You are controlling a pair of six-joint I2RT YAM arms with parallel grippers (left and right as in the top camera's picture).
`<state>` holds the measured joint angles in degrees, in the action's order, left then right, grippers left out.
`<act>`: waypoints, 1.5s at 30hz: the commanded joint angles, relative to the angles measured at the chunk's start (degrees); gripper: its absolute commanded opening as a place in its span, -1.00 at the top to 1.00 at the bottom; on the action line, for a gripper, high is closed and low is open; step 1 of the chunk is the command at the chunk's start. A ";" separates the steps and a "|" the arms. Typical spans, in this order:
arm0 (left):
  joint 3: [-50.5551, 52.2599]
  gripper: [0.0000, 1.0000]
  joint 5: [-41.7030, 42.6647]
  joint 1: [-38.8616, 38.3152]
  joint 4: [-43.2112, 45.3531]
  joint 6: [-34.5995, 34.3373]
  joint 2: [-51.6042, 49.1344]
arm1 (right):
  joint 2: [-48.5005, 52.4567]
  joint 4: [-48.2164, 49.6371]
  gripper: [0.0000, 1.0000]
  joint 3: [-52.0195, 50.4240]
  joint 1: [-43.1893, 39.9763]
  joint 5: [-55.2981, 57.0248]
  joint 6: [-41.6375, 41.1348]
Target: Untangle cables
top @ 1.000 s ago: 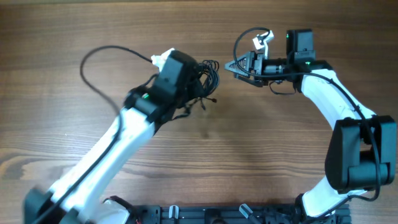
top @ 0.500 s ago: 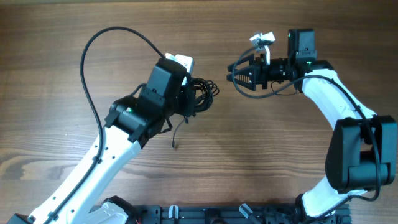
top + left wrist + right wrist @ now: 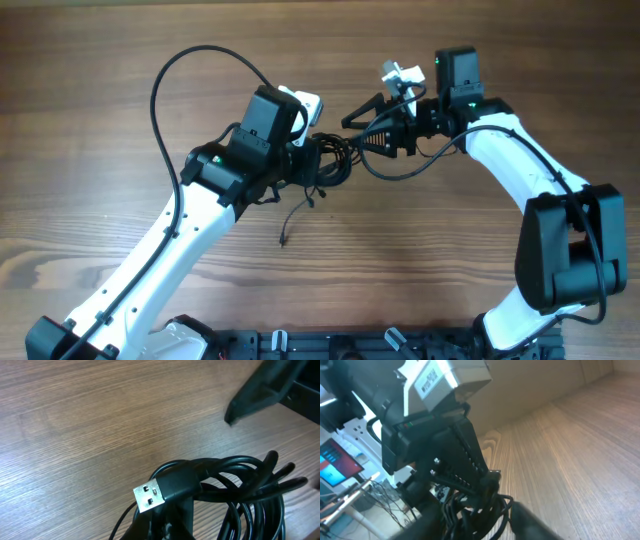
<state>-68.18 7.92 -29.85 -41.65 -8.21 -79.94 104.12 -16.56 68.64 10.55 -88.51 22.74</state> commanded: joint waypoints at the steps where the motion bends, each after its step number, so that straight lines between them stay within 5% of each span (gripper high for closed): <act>1: -0.17 0.92 2.05 0.26 1.01 0.07 -0.07 | -1.38 -1.20 0.29 0.59 0.22 -1.18 1.22; 11: -0.20 0.92 1.03 4.48 2.40 -4.28 -0.07 | -1.38 -3.87 0.28 -1.53 0.28 -1.11 1.27; 16: -0.20 0.92 3.41 4.46 2.43 -4.24 -0.07 | -1.38 -3.37 0.00 -1.53 0.68 -1.09 1.33; 21: -0.17 0.92 7.72 4.20 2.64 -4.24 -0.07 | -1.38 -0.83 -0.05 -1.53 2.27 2.89 1.11; 23: -0.20 0.92 7.69 4.09 2.62 -4.22 -0.07 | -1.38 -0.81 0.35 -1.53 2.47 3.67 1.09; 24: -0.17 0.92 7.52 4.15 2.51 -4.22 -0.07 | -1.38 -0.70 0.83 -1.53 2.29 3.74 1.09; 27: -0.17 0.92 4.46 4.31 0.66 -4.24 -0.07 | -1.38 -0.55 0.91 -1.53 0.07 4.63 0.46; 32: -0.20 0.92 -5.86 4.37 -3.52 -10.29 -0.04 | -1.38 1.84 0.91 -1.53 -6.51 23.85 -16.00; 37: -0.20 0.92 -12.85 4.37 -0.44 -18.73 0.02 | -1.38 -1.77 0.91 -1.53 -10.60 59.91 -43.17; 42: -0.20 0.92 -12.98 4.35 5.62 -19.32 0.37 | -1.36 -7.32 0.90 -1.55 -10.91 70.75 -49.40; 45: -0.20 0.92 -13.49 4.37 8.04 -18.84 0.46 | -1.36 -7.69 0.44 -1.55 -10.88 70.97 -49.66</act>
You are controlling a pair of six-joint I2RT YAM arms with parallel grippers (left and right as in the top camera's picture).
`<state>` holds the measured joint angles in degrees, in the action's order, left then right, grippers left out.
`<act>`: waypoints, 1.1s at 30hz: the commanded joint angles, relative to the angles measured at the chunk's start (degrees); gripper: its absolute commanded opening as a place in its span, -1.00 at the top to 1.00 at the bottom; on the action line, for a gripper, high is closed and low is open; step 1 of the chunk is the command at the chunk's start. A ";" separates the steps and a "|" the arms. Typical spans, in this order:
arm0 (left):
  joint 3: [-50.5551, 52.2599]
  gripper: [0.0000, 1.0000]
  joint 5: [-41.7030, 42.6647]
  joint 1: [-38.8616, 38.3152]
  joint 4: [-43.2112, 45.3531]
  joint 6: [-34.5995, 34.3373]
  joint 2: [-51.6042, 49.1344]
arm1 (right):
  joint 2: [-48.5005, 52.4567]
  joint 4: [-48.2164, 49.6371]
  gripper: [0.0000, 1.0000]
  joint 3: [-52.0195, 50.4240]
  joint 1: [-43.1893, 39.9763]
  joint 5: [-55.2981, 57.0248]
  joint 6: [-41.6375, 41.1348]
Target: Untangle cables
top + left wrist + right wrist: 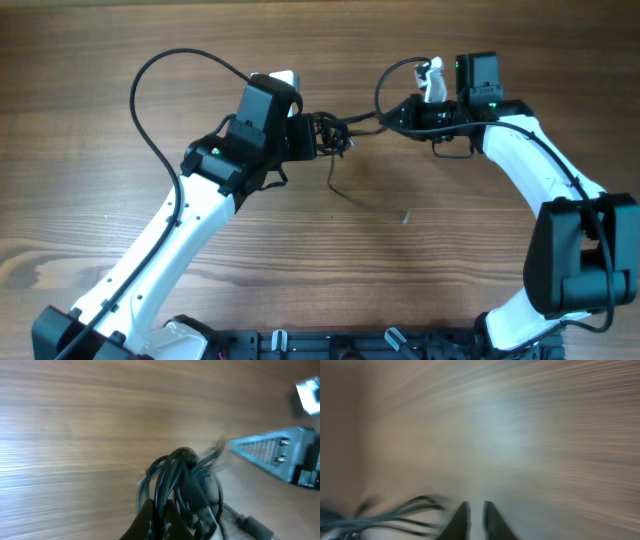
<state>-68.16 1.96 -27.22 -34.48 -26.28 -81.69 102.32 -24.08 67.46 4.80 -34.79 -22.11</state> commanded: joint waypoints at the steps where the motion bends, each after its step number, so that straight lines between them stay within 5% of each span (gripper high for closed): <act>1: -0.22 0.92 -7.98 1.75 0.83 0.83 2.21 | 0.44 -0.17 0.34 -0.37 -5.16 17.22 -4.85; 3: -0.22 0.92 -7.98 1.73 0.13 4.00 2.21 | 0.44 0.07 0.24 -0.35 -5.16 16.90 -4.72; 6: -0.22 0.92 -5.22 1.73 -0.42 8.17 2.21 | 0.42 4.37 -0.57 -0.35 -5.14 0.07 8.24; 8: -0.22 0.92 1.49 1.77 0.31 13.92 2.21 | 0.42 7.04 -0.93 -0.35 -5.01 -15.41 17.90; 12: -0.22 0.92 12.87 4.42 0.85 17.09 2.21 | 0.42 4.22 -0.94 -0.35 -3.28 -27.61 35.08; 18: -0.22 0.92 29.59 11.47 0.46 20.76 2.21 | 0.44 -4.28 -0.79 -0.37 1.09 -28.26 53.86; 28: -0.22 0.92 31.71 12.46 -3.26 19.69 2.19 | 0.44 1.66 -0.92 -0.37 3.52 -39.87 55.21; 33: -0.22 0.92 31.71 11.37 -3.67 19.43 2.19 | 0.44 6.12 -0.96 -0.37 5.97 -36.17 56.65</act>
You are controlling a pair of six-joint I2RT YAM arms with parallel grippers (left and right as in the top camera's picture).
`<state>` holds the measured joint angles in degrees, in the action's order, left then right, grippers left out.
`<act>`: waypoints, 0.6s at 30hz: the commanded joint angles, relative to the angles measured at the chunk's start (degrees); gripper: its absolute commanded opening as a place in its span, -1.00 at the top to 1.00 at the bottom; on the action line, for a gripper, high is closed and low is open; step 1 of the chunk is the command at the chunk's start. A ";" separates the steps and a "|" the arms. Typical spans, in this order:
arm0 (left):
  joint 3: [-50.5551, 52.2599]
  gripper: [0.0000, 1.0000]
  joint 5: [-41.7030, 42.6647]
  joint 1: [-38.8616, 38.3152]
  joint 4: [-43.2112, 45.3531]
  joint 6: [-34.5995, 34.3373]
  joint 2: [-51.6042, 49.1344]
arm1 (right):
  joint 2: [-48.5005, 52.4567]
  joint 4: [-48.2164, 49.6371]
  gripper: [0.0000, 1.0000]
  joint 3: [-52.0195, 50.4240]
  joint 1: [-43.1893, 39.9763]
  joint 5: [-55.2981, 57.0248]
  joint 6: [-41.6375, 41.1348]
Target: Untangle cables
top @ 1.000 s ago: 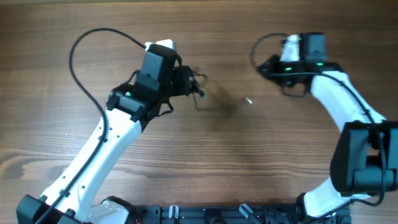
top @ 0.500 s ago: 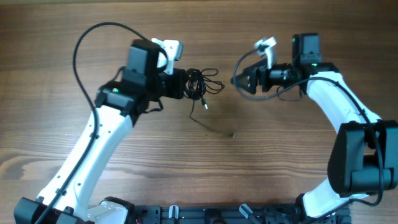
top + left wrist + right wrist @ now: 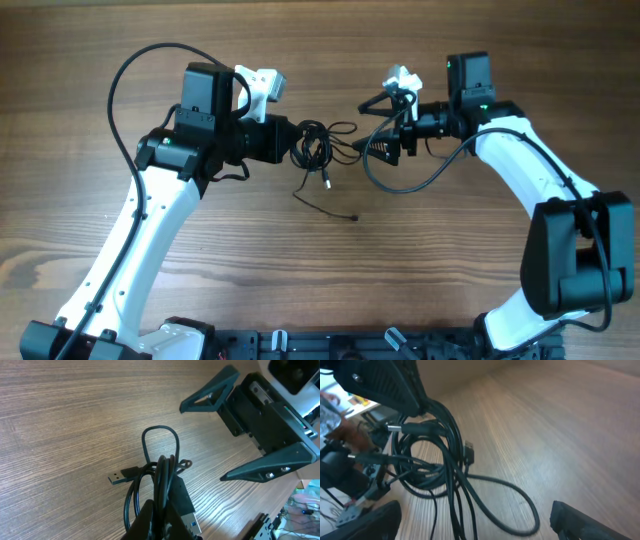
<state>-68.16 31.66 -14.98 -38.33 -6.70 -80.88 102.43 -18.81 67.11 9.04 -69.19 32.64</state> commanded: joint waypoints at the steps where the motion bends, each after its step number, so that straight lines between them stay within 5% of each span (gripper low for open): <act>1: -0.22 0.92 1.99 -1.29 0.17 -0.17 1.38 | 0.33 0.81 -0.96 -0.02 2.51 -1.36 1.99; 4: -0.22 0.92 1.95 -1.79 0.22 -1.25 1.38 | 0.33 0.79 -0.91 -0.02 4.79 4.96 2.29; 9: -0.22 0.91 0.44 -1.77 0.39 -1.25 1.38 | 0.33 -1.75 -0.50 -0.02 6.54 15.61 2.32; 12: -0.22 0.92 -0.22 -1.77 0.42 -1.49 1.38 | 0.33 -1.88 0.33 -0.04 6.54 15.52 2.29; 14: -0.22 0.92 -0.26 -1.77 0.48 -2.47 1.38 | 0.33 -1.86 0.67 -0.04 6.56 15.13 1.81; 18: -0.22 0.92 -0.26 -1.73 2.27 -3.50 1.38 | 0.33 -1.86 0.60 -0.07 6.56 15.15 1.73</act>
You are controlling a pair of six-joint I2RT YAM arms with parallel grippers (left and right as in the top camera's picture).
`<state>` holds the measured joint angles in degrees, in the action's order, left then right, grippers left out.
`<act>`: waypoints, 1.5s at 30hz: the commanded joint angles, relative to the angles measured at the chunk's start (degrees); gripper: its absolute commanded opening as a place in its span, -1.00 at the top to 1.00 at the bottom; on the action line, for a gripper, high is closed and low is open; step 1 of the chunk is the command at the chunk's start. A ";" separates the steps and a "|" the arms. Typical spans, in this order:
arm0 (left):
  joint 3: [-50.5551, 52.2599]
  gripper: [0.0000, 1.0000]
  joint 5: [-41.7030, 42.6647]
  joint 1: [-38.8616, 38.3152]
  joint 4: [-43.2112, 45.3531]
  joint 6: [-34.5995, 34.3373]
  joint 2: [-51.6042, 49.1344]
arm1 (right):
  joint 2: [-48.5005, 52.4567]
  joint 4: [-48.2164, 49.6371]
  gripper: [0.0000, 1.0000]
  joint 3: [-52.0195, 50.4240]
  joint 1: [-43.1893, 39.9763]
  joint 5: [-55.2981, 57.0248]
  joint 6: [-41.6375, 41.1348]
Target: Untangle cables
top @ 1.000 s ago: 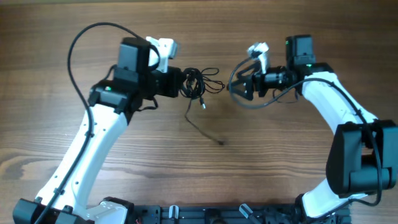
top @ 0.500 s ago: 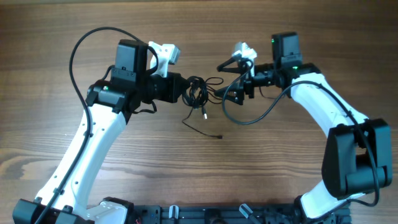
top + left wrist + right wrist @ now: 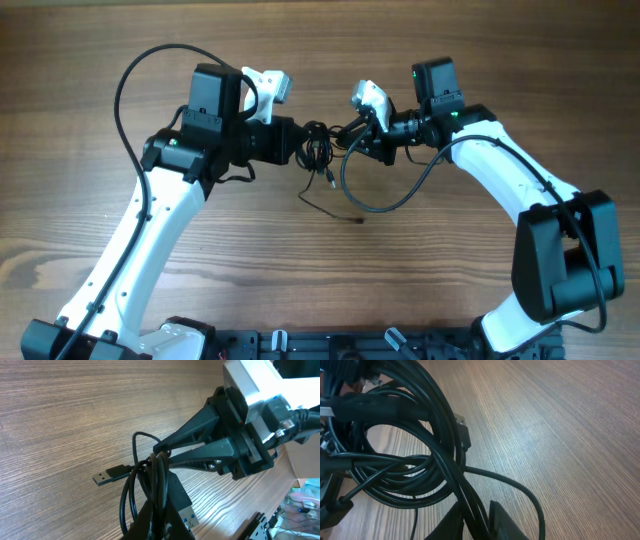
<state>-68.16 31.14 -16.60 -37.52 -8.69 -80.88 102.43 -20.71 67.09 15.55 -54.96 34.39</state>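
Observation:
A tangled bundle of black cables (image 3: 320, 145) hangs just above the wooden table between both grippers. My left gripper (image 3: 298, 143) is shut on it from the left; in the left wrist view the coils (image 3: 159, 467) rise out of the left gripper (image 3: 161, 510), with a small USB plug (image 3: 105, 478) sticking out left and a larger blue-tongued plug (image 3: 183, 506) on the right. My right gripper (image 3: 347, 140) has its narrow fingers closed on two strands at the bundle's right side, seen in the right wrist view (image 3: 472, 510). A thin loose tail (image 3: 335, 208) trails onto the table.
The wooden table (image 3: 100, 260) stretches all round. Each arm's own black camera cable loops out: the left one (image 3: 128, 70) at the back left, the right one (image 3: 385, 203) sagging below the grippers. A black base rail (image 3: 330, 345) runs along the front edge.
My right gripper stood open and a little to the right of the bundle. Now it has moved left and its fingers are closed on strands of the bundle. The left gripper still holds the bundle.
First both grippers were close together at the bundle, the left shut on it. Then the right was drawn off to the right with strands stretched out. Later the right stood open beside the bundle, a tail lying loose. Now it grips strands again.

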 commanded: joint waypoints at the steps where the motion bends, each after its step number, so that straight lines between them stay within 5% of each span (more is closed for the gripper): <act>1: -0.22 0.92 0.28 -0.11 2.29 -2.62 1.38 | 0.33 0.02 0.60 -0.04 0.04 0.92 0.00; 6: -0.22 0.92 0.31 -0.17 3.37 -5.42 1.38 | 0.33 1.84 0.91 -0.04 0.02 1.16 -1.01; 9: -0.22 0.92 -0.48 -0.17 1.49 -5.75 1.38 | 0.31 11.89 0.91 -0.02 -1.57 1.68 -22.23; 12: -0.22 0.92 -7.56 -0.17 -5.81 -5.88 1.38 | 0.31 18.34 0.91 -0.02 -8.83 17.73 -47.04; 14: -0.20 0.92 -14.69 -0.17 -9.94 -8.74 1.38 | 0.31 16.63 0.92 -0.04 -14.27 26.45 -55.47; 24: -0.20 0.92 -23.32 -0.17 -4.57 -17.38 1.38 | 0.33 6.12 0.91 -0.04 -34.36 32.74 -64.92; 27: -0.20 0.92 -23.28 -0.17 -3.78 -17.90 1.38 | 0.33 6.69 0.91 -0.04 -34.56 28.48 -63.63; 30: -0.20 0.43 -22.16 -0.17 -3.78 -21.31 1.38 | 0.33 11.69 0.91 -0.04 -31.56 8.17 -51.82; 34: -0.20 0.05 -22.01 -0.15 -3.78 -21.84 1.38 | 0.33 15.76 0.92 -0.04 -22.49 -15.72 -33.88; 38: -0.20 -0.51 -21.99 0.92 -3.96 -21.75 1.38 | 0.33 8.76 0.92 -0.04 -14.97 -16.70 -20.13; 43: -0.22 -0.69 -21.99 4.13 -5.35 -21.57 1.38 | 0.31 2.40 0.92 -0.04 -12.35 -19.23 -14.91; 45: -0.22 -0.92 -21.99 6.03 -5.25 -21.59 1.38 | 0.31 2.29 0.91 -0.04 -12.35 -25.64 -14.75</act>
<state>-68.31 9.04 -13.19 -42.87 -30.28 -80.66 102.43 -18.39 66.78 3.40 -69.89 14.57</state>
